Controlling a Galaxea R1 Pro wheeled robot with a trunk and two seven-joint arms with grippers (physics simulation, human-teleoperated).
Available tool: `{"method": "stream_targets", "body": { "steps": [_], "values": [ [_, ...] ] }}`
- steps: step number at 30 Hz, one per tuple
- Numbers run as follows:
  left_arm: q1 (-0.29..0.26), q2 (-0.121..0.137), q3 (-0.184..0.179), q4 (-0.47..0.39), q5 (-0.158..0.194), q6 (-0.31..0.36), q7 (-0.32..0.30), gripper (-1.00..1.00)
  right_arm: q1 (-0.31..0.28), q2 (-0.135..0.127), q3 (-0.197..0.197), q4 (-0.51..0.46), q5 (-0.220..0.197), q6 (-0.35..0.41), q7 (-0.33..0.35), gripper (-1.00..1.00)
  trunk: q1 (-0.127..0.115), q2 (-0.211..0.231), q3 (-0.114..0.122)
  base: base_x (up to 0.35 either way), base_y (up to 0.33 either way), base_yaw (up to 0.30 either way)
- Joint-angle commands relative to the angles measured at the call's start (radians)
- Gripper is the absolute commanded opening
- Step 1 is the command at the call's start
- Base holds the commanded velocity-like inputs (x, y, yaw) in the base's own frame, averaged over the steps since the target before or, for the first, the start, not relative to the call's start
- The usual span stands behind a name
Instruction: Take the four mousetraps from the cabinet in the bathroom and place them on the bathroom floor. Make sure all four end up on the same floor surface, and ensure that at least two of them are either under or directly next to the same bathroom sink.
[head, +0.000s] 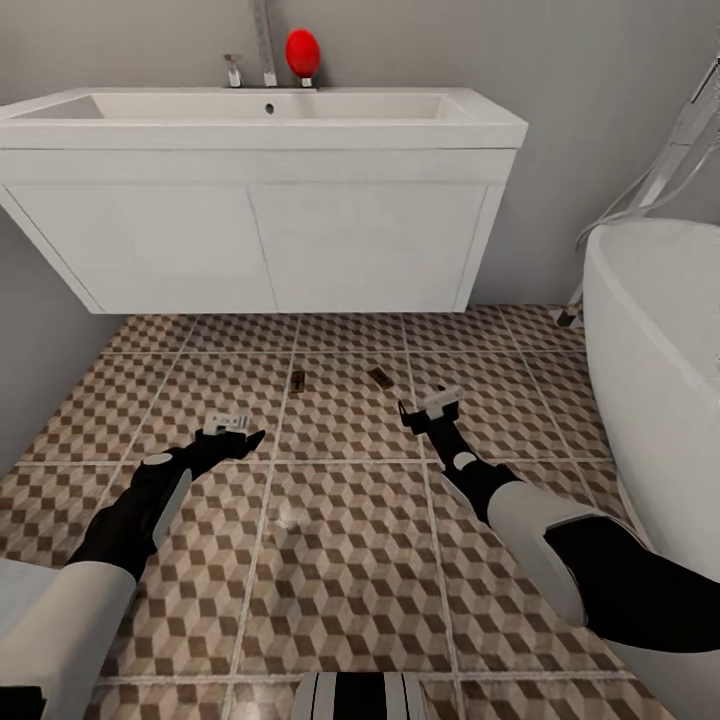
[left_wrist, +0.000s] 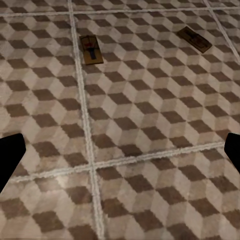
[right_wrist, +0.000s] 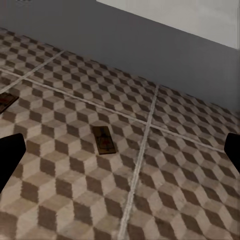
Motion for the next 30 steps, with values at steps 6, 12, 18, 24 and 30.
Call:
{"method": "stream_targets", "body": {
  "steps": [6, 12, 18, 24, 30],
  "values": [
    [0.0, -0.011, -0.002, 0.093, 0.008, -0.065, 0.001, 1.0, 0.041, -0.006, 0.002, 0.001, 0.012, -0.014, -0.011, 1.0, -0.003, 0.001, 0.023, 0.0, 0.0, 0.0],
    [0.0, -0.017, -0.002, 0.19, 0.008, -0.155, 0.001, 1.0, 0.072, -0.037, 0.002, 0.001, 0.011, -0.038, -0.01, 1.0, -0.006, 0.003, 0.046, 0.0, 0.0, 0.0],
    [0.0, -0.024, -0.002, 0.286, 0.007, -0.225, 0.001, 1.0, 0.096, -0.066, 0.003, 0.001, 0.009, -0.058, -0.01, 1.0, -0.008, 0.004, 0.069, 0.0, 0.0, 0.0],
    [0.0, -0.03, -0.002, 0.384, 0.007, -0.3, 0.001, 1.0, 0.131, -0.087, 0.002, 0.0, 0.009, -0.065, -0.009, 1.0, -0.011, 0.005, 0.092, 0.0, 0.0, 0.0],
    [0.0, -0.032, -0.002, 0.488, 0.007, -0.366, 0.0, 1.0, 0.168, -0.11, 0.003, 0.001, 0.008, -0.086, -0.009, 1.0, -0.014, 0.007, 0.115, 0.0, 0.0, 0.0]
  ]
}}
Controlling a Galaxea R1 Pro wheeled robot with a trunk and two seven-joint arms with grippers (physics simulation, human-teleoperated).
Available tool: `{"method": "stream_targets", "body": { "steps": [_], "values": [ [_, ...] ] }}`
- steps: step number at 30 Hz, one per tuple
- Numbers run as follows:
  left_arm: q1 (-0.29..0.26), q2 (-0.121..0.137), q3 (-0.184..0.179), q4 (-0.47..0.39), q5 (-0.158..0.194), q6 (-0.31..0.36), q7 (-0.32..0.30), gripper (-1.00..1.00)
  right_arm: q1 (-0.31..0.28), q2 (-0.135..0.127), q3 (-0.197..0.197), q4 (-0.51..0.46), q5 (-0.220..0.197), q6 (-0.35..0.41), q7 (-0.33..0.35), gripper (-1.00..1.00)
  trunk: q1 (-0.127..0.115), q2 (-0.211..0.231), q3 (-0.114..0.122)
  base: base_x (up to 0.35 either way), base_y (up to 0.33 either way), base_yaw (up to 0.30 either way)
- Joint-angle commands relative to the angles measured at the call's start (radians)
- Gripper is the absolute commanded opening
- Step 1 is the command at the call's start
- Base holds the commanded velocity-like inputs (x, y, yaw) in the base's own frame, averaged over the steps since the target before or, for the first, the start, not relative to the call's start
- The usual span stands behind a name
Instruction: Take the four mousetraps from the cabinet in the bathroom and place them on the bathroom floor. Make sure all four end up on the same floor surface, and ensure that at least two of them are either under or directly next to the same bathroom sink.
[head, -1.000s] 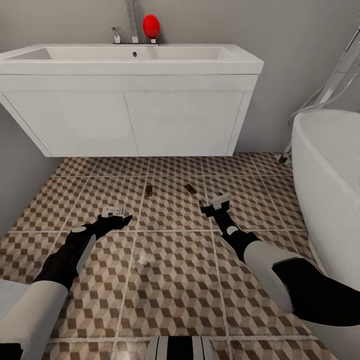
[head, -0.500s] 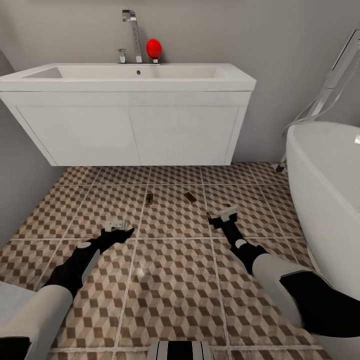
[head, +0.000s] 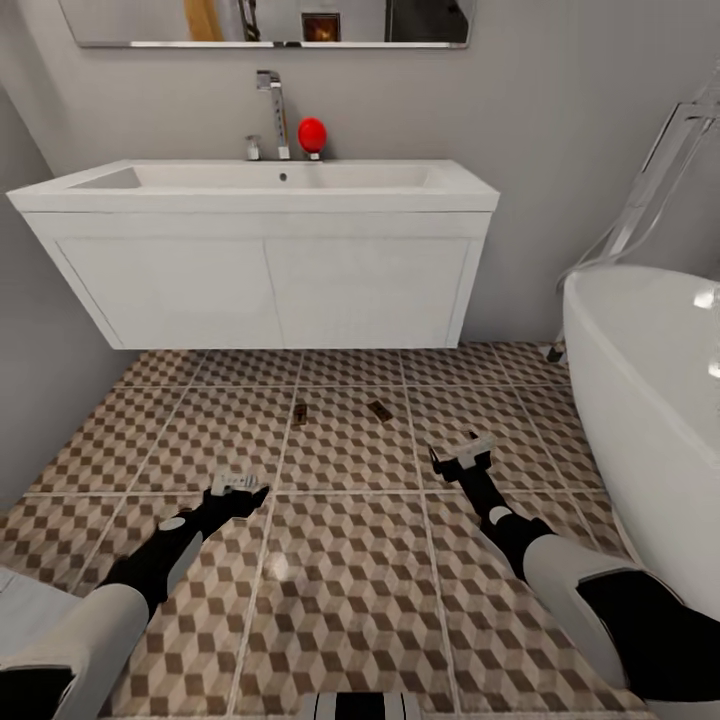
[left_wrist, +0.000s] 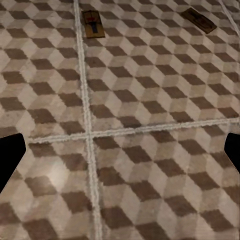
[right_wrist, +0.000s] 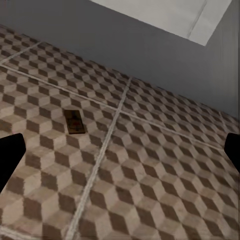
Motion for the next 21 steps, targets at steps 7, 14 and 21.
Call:
{"method": "stream_targets", "body": {
  "steps": [7, 14, 21],
  "values": [
    [0.001, 0.001, -0.003, 0.095, 0.009, -0.032, -0.003, 1.0, 0.044, -0.008, 0.004, 0.001, 0.01, -0.013, -0.01, 1.0, -0.003, 0.001, 0.027, 0.0, 0.0, 0.0],
    [0.006, 0.001, -0.003, 0.219, 0.008, -0.12, -0.003, 1.0, 0.099, -0.013, 0.004, 0.001, 0.009, -0.025, -0.01, 1.0, -0.006, 0.003, 0.054, 0.0, 0.0, 0.0],
    [0.007, 0.002, -0.003, 0.392, 0.007, -0.26, -0.003, 1.0, 0.155, -0.014, 0.004, 0.001, 0.008, -0.076, -0.013, 1.0, -0.01, 0.005, 0.081, 0.0, 0.0, 0.0]
  ]
}}
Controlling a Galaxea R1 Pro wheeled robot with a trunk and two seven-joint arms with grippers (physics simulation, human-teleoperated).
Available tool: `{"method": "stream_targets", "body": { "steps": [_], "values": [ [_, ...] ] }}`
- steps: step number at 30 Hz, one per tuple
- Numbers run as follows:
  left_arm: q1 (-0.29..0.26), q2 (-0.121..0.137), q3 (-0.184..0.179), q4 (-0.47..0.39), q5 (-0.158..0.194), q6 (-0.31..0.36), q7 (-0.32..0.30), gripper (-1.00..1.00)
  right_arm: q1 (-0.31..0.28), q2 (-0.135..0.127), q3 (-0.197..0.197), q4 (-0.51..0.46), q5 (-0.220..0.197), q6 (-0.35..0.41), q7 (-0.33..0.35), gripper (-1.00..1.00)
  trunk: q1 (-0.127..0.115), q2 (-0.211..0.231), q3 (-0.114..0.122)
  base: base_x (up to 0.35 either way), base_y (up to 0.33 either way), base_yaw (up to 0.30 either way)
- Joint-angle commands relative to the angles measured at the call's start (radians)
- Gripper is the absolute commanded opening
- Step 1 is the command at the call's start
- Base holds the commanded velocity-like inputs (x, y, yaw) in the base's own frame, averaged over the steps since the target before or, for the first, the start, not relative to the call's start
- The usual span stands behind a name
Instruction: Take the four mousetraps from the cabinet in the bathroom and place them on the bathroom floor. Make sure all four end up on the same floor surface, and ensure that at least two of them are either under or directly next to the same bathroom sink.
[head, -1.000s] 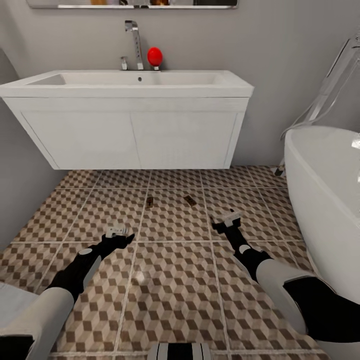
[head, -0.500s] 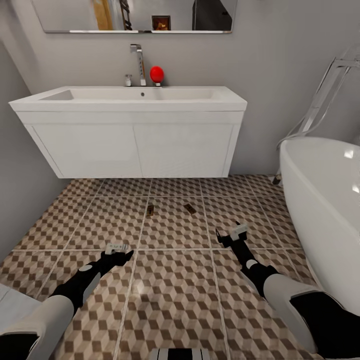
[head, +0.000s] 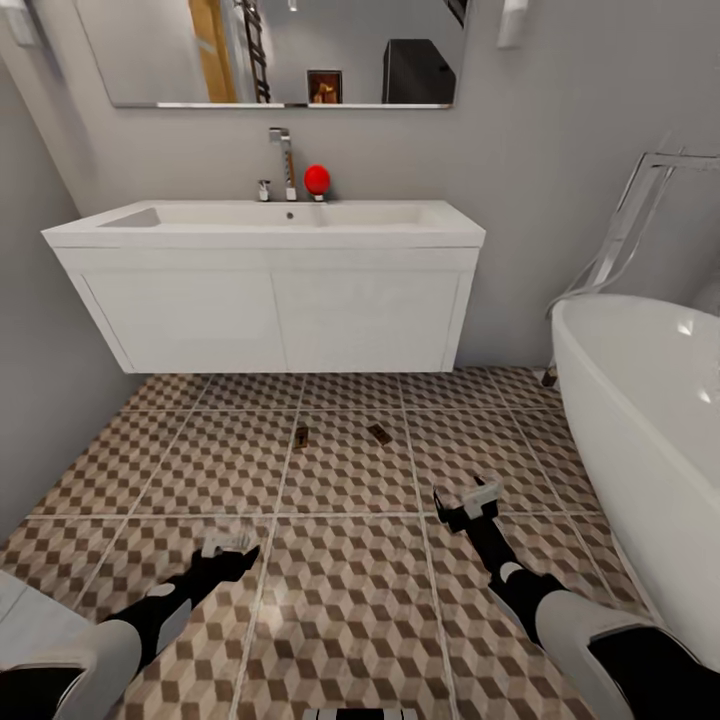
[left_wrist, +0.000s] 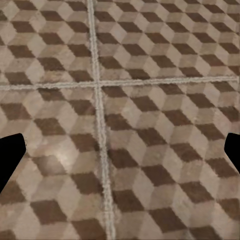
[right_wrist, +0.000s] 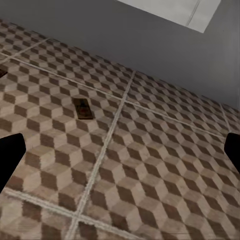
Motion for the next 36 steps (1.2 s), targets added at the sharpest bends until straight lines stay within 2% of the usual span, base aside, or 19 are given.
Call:
{"method": "stream_targets", "body": {
  "steps": [1, 5, 9, 18, 22, 28, 36],
  "values": [
    [-0.001, 0.0, -0.003, 0.015, 0.009, -0.018, -0.005, 1.0, 0.004, 0.0, 0.004, 0.001, 0.01, -0.002, -0.011, 1.0, -0.001, 0.0, 0.003, 0.0, 0.0, 0.0],
    [-0.001, 0.001, -0.003, 0.077, 0.009, -0.107, -0.005, 1.0, 0.019, -0.001, 0.003, 0.001, 0.01, -0.006, -0.01, 1.0, -0.002, 0.001, 0.019, 0.0, 0.0, 0.0],
    [0.003, 0.001, -0.003, 0.125, 0.013, -0.262, -0.004, 1.0, 0.05, -0.003, 0.002, 0.001, 0.01, -0.022, -0.01, 1.0, -0.004, 0.002, 0.034, 0.0, 0.0, 0.0],
    [0.046, 0.002, -0.002, 0.13, 0.013, -0.293, -0.003, 1.0, 0.084, -0.012, 0.003, 0.001, 0.009, -0.052, -0.011, 1.0, -0.008, 0.004, 0.069, 0.0, 0.0, 0.0],
    [0.068, 0.003, -0.003, 0.131, 0.013, -0.31, -0.003, 1.0, 0.121, -0.015, 0.002, 0.001, 0.008, -0.059, -0.011, 1.0, -0.01, 0.005, 0.084, 0.0, 0.0, 0.0],
    [0.1, 0.002, -0.003, 0.132, 0.013, -0.381, -0.003, 1.0, 0.172, -0.015, 0.002, 0.001, 0.008, -0.106, -0.013, 1.0, -0.013, 0.006, 0.108, 0.0, 0.0, 0.0],
    [0.146, 0.002, -0.003, 0.132, 0.013, -0.425, -0.003, 1.0, 0.239, -0.015, 0.002, 0.002, -0.003, -0.181, -0.015, 1.0, -0.016, 0.008, 0.139, 0.0, 0.0, 0.0]
  ]
}}
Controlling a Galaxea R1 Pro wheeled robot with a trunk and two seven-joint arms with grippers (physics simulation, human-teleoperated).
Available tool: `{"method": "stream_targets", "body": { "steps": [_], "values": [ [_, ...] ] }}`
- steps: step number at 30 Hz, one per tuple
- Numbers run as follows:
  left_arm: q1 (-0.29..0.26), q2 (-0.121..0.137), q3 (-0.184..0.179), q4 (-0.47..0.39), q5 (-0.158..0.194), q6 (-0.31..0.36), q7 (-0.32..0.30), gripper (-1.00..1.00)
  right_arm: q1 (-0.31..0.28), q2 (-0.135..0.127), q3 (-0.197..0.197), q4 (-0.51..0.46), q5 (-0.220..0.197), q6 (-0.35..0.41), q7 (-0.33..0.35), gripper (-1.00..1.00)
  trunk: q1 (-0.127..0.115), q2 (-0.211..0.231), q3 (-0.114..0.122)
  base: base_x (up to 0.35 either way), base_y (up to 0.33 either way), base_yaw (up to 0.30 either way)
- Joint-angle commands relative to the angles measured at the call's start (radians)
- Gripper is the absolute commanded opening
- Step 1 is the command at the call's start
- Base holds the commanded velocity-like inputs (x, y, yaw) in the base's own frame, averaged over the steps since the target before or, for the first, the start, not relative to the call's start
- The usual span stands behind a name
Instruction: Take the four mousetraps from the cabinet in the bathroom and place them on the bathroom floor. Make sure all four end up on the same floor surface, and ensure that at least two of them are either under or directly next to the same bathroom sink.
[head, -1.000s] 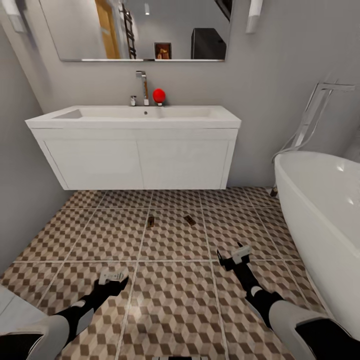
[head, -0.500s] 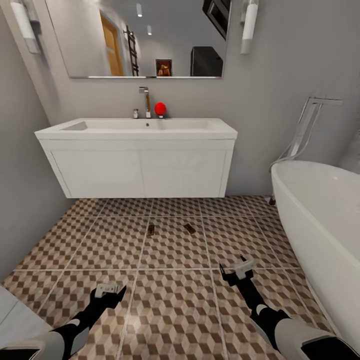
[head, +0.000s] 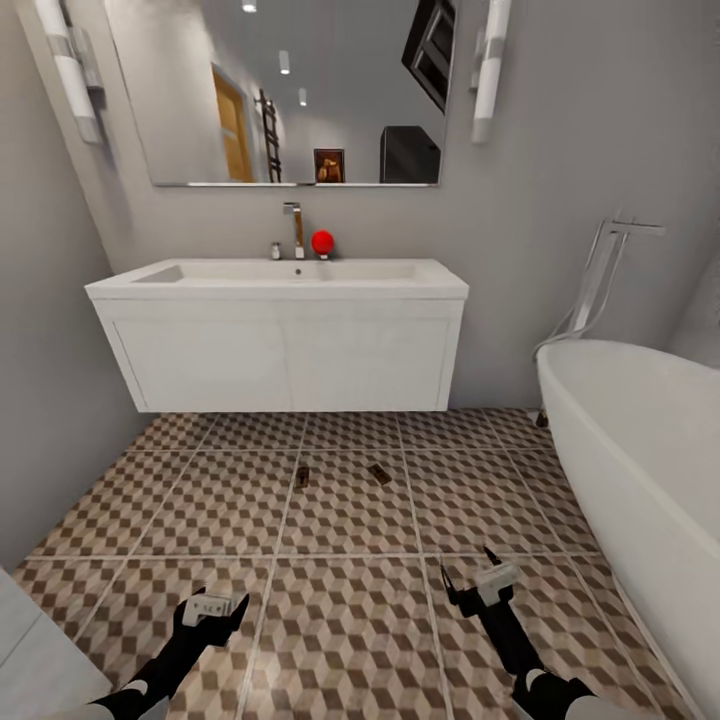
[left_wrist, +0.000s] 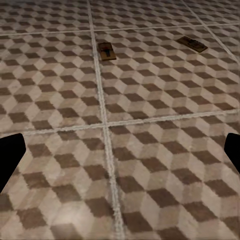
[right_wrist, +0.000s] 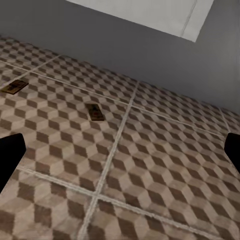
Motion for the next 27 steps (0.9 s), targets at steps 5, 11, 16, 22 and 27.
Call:
{"method": "stream_targets", "body": {
  "steps": [5, 11, 16, 22, 27],
  "values": [
    [0.037, 0.001, -0.003, 0.004, 0.01, -0.036, -0.007, 1.0, 0.055, 0.0, 0.003, 0.001, -0.018, -0.042, -0.011, 1.0, -0.016, 0.028, 0.016, 0.0, 0.0, 0.0],
    [0.063, 0.001, -0.002, 0.004, 0.012, -0.089, -0.006, 1.0, 0.101, 0.0, 0.003, 0.001, -0.044, -0.081, -0.011, 1.0, -0.016, 0.028, 0.016, 0.0, 0.0, 0.0],
    [0.084, 0.002, -0.002, 0.004, 0.014, -0.099, -0.005, 1.0, 0.13, 0.0, 0.003, 0.001, -0.055, -0.091, -0.012, 1.0, -0.016, 0.028, 0.016, 0.0, 0.0, 0.0],
    [0.1, 0.002, -0.002, 0.004, 0.014, -0.098, -0.004, 1.0, 0.15, 0.0, 0.003, 0.002, -0.057, -0.087, -0.012, 1.0, -0.024, 0.042, 0.022, 0.0, 0.0, 0.0],
    [0.109, 0.001, -0.002, 0.005, 0.014, -0.098, -0.004, 1.0, 0.16, 0.001, 0.003, 0.002, -0.057, -0.086, -0.012, 1.0, -0.043, 0.077, 0.038, 0.0, 0.0, 0.0]
  ]
}}
